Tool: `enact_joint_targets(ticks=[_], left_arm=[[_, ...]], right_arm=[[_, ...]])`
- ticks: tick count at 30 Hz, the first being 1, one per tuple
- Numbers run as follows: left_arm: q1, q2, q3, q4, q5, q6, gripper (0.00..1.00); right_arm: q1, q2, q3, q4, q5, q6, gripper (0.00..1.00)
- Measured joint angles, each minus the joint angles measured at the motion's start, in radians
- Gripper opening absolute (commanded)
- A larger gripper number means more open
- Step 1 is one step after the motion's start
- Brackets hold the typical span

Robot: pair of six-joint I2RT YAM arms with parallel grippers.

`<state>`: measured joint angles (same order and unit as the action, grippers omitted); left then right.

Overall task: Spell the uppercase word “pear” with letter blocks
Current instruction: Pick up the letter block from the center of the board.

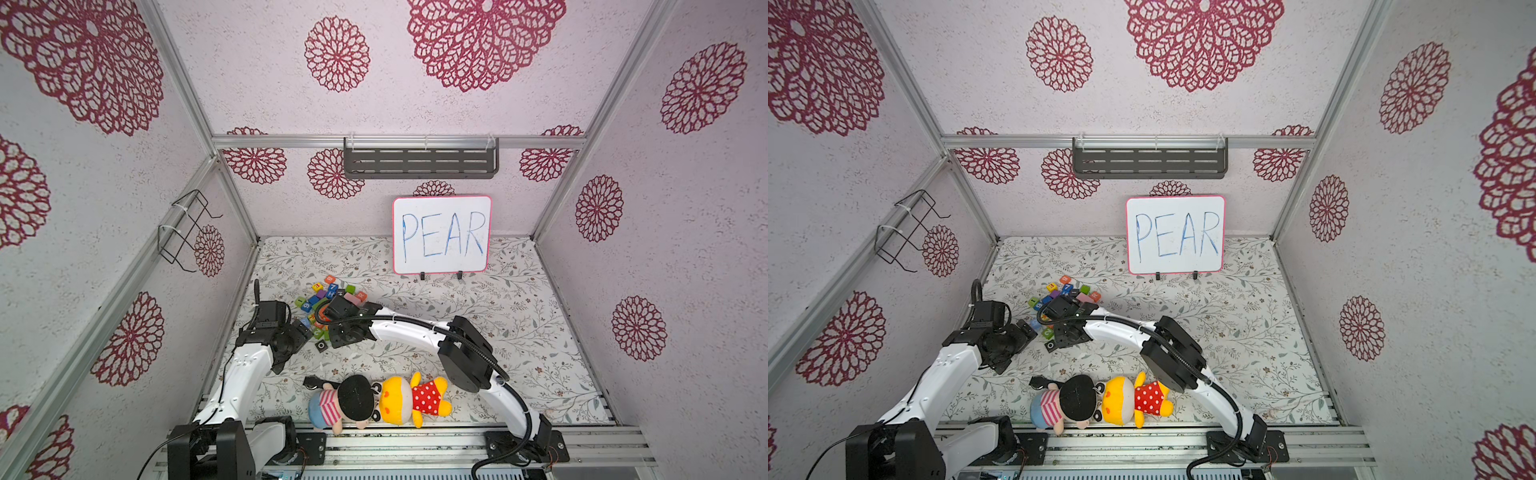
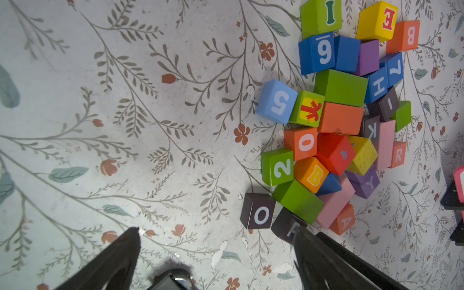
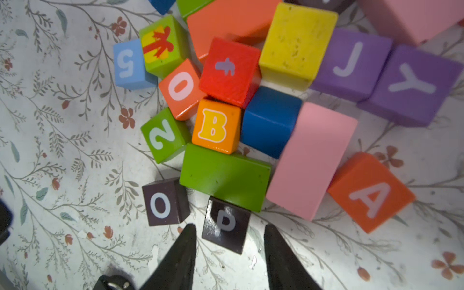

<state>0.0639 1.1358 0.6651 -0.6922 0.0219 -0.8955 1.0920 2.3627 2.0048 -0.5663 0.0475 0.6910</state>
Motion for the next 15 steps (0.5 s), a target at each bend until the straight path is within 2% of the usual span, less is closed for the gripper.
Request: enact_joint_targets(ticks=[10,15], left_arm=[[0.000,0.001,-0.011,0.000,-0.001,0.000,0.98],[0.000,-0.009,-0.011,0.002,0.000,0.000,0.98]], right_arm=[[0.000,0.082,0.104,-0.072,0.000,0.000,0.46],[0.000,0.086,0.124,-0.121,0.009,-0.001,0.42]])
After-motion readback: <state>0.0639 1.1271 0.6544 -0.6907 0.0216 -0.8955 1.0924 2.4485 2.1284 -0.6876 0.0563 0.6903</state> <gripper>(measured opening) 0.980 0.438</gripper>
